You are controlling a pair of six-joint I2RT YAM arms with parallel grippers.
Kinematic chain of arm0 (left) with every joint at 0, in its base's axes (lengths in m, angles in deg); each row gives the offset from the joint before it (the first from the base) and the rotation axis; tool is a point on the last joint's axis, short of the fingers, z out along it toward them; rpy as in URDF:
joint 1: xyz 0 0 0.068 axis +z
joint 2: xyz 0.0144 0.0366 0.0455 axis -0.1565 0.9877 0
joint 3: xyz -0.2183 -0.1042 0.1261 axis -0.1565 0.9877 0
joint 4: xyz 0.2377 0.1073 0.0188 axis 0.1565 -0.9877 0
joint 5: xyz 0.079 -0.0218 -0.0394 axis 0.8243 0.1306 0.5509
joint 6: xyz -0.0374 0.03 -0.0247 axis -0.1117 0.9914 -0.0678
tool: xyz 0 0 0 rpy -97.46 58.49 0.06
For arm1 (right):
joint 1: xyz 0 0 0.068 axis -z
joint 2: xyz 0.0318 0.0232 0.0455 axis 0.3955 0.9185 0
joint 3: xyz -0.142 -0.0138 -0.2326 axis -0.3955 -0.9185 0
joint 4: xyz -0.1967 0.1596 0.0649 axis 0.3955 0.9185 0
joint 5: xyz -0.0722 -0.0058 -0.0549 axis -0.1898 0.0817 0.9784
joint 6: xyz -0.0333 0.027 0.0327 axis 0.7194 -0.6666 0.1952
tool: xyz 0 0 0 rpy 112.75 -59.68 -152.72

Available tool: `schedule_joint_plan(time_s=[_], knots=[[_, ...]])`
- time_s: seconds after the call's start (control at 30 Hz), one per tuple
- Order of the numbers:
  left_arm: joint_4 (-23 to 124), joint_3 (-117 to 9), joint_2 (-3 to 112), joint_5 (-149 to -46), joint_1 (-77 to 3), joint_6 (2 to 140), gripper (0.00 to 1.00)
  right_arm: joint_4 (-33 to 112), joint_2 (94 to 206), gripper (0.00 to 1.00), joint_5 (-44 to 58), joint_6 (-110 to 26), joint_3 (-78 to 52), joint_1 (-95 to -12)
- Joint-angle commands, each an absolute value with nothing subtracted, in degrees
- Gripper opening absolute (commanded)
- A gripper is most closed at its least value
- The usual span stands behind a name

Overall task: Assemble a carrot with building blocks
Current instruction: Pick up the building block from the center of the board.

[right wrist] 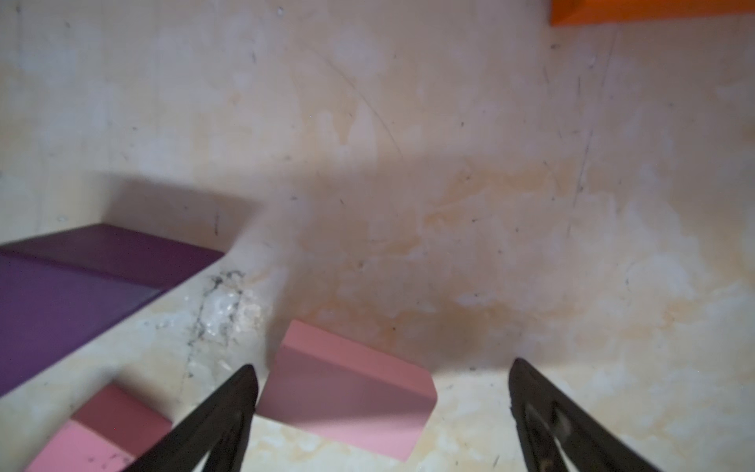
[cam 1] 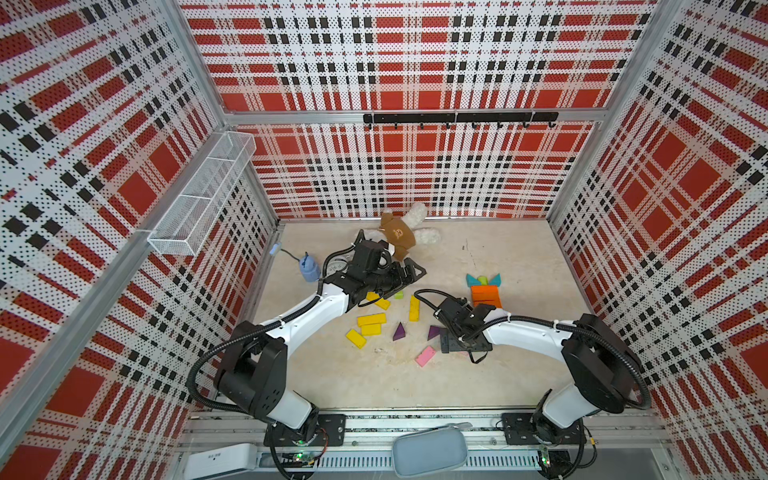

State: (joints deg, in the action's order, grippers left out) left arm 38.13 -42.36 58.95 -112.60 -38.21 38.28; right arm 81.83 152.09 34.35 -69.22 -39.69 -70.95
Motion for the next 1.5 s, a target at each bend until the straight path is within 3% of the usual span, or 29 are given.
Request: schedule_joint_plan(time_s=[0.0, 0.6, 0.97, 1.17, 1.33, 1.47], knots=[[39.9, -41.81, 58.0, -113.39, -38.53, 37.86, 0.99, 82.86, 148.94, 0.97, 33.61, -70.02, -41.74, -71.15], [40.1, -42.07, 57.95, -113.73, -40.46, 38.21, 1.0, 82.91, 152.6, 0.84, 28.53, -66.47, -39.26, -70.31], [40.05, -42.03, 58.04, -113.87, -40.47, 38.21, 1.0, 78.69, 152.61, 0.64, 29.4, -69.29, -41.22, -70.19], [40.05, -42.03, 58.05, -113.94, -40.45, 38.21, 1.0, 79.14, 149.56, 0.6, 31.66, -68.47, -42.22, -69.71], [40.06, -42.12, 57.96, -114.21, -40.55, 38.37, 1.0, 80.99, 146.48, 0.61, 32.9, -64.56, -41.69, -65.52], [40.32, -42.43, 58.21, -115.07, -41.13, 38.64, 0.99, 81.16, 143.04, 0.61, 31.94, -57.97, -41.38, -57.08]])
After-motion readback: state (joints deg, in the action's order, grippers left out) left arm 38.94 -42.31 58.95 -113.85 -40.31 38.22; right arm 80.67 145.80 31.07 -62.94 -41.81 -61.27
